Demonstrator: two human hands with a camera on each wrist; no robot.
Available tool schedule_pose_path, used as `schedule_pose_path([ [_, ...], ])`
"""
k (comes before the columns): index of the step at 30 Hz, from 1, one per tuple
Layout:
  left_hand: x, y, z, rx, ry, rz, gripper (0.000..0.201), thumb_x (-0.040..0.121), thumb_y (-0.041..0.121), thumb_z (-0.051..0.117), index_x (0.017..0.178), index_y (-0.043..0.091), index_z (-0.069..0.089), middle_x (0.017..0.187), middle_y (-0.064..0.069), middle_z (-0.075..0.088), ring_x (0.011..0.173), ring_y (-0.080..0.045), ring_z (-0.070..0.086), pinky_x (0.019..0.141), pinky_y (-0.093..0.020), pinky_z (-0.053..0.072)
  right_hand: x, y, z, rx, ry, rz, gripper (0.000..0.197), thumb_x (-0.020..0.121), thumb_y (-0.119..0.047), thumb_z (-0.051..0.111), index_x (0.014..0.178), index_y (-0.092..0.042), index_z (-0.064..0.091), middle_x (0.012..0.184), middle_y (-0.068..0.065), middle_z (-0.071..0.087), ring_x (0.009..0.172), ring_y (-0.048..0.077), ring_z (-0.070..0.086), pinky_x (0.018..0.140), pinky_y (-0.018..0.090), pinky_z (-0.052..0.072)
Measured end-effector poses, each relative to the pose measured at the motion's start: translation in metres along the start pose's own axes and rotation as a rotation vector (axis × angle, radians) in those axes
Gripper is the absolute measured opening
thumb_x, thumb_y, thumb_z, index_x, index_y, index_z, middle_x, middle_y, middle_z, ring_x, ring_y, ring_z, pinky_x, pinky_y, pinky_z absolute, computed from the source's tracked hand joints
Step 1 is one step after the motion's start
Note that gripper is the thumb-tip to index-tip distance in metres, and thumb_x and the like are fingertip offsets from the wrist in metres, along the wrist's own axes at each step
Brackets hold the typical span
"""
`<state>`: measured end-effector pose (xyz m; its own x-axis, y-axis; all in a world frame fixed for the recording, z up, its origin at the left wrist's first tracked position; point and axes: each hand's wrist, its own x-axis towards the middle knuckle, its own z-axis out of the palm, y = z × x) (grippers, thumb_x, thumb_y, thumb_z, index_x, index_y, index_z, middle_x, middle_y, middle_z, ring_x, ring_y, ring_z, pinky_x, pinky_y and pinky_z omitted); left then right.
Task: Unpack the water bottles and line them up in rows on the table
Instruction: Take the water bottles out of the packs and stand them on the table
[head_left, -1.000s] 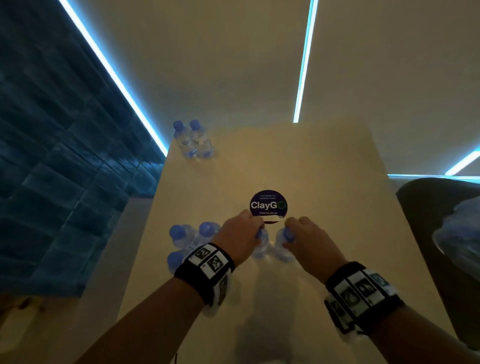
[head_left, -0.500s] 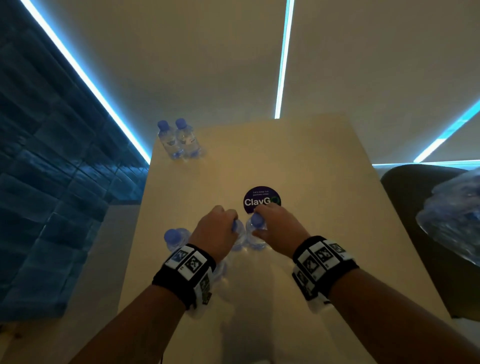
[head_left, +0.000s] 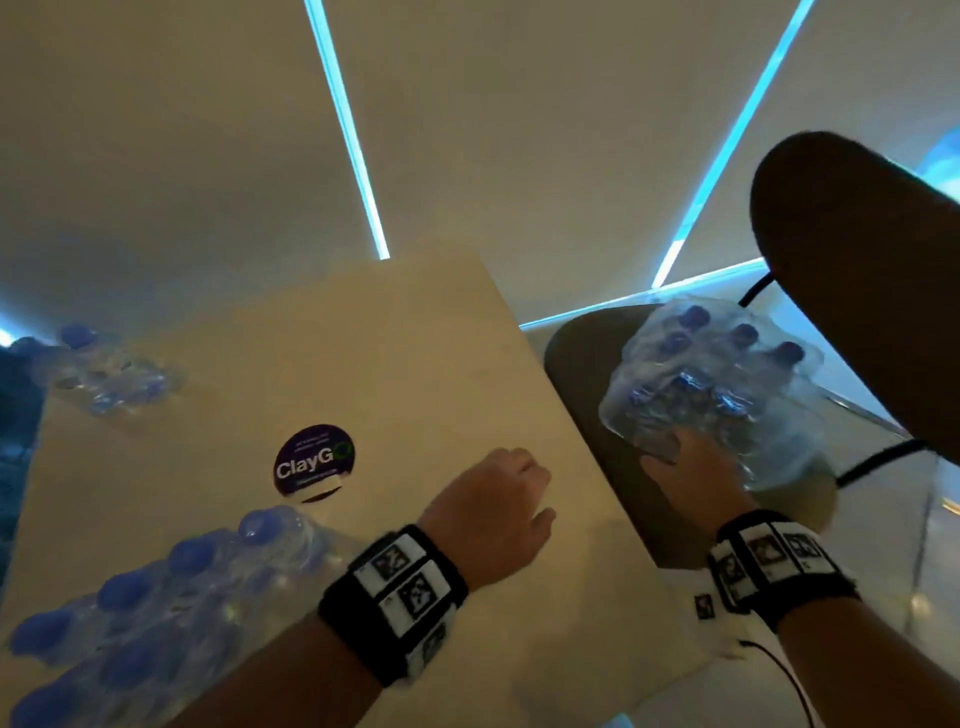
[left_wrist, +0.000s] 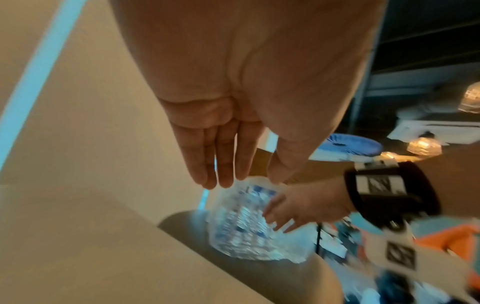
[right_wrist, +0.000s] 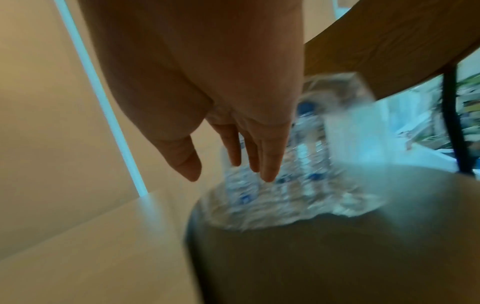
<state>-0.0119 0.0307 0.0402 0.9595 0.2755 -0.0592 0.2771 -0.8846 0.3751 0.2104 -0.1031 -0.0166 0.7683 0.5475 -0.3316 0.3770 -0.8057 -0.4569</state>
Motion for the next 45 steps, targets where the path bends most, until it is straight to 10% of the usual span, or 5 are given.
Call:
schedule_pose_path([
  [6,0.142,0.093,0.062,0.237,-0.176,0.303,0.04,0.081,0.013,0.062,0.118,-0.001,0.058,0.118,-0.021,0.057,0.107,-0.037,0.053,0.084,-0.044,0.053,0.069,0.071,-0.052,0.16,0.19,0.178,0.045,0.085,-0.025,0.067,0.122,-0.002,0.053,0.112,0.02,0.062,0.107,0.036,0.058,0.091,0.039,0.043],
  [13,0.239,0.107,0.085,0.359,-0.008,-0.015,0.051,0.09,0.019,0.06,0.135,0.001,0.046,0.13,-0.021,0.054,0.115,-0.039,0.051,0.085,-0.05,0.05,0.111,0.082,-0.05,0.356,0.311,0.368,0.086,0.082,-0.054,0.059,0.146,-0.012,0.02,0.142,0.018,0.043,0.122,0.037,0.048,0.1,0.048,0.044],
  [19,0.266,0.086,0.086,0.432,0.0,-0.043,0.077,0.082,0.024,0.064,0.148,0.009,0.027,0.141,-0.017,0.042,0.111,-0.036,0.049,0.078,-0.047,0.045,0.137,0.066,-0.058,0.527,0.309,0.383,0.092,0.093,-0.032,0.056,0.15,-0.025,-0.016,0.157,0.019,0.017,0.14,0.036,0.03,0.11,0.048,0.032],
  [34,0.26,0.085,0.067,0.432,-0.107,0.128,0.03,0.099,0.028,0.041,0.12,0.009,0.052,0.113,-0.017,0.06,0.097,-0.036,0.061,0.082,-0.046,0.052,0.138,0.092,-0.09,-0.246,0.214,0.106,0.037,0.095,-0.041,0.045,0.091,-0.01,0.064,0.081,0.012,0.063,0.078,0.029,0.063,0.072,0.041,0.056],
  [45,0.122,0.074,0.028,0.144,-0.044,0.065,0.015,0.094,0.008,0.053,0.099,-0.005,0.059,0.093,-0.022,0.055,0.064,-0.036,0.057,0.049,-0.035,0.037,0.006,0.025,-0.065,-0.321,0.003,-0.218,0.047,0.09,-0.058,0.039,0.074,-0.019,0.058,0.059,0.001,0.059,0.054,0.021,0.056,0.051,0.034,0.046],
])
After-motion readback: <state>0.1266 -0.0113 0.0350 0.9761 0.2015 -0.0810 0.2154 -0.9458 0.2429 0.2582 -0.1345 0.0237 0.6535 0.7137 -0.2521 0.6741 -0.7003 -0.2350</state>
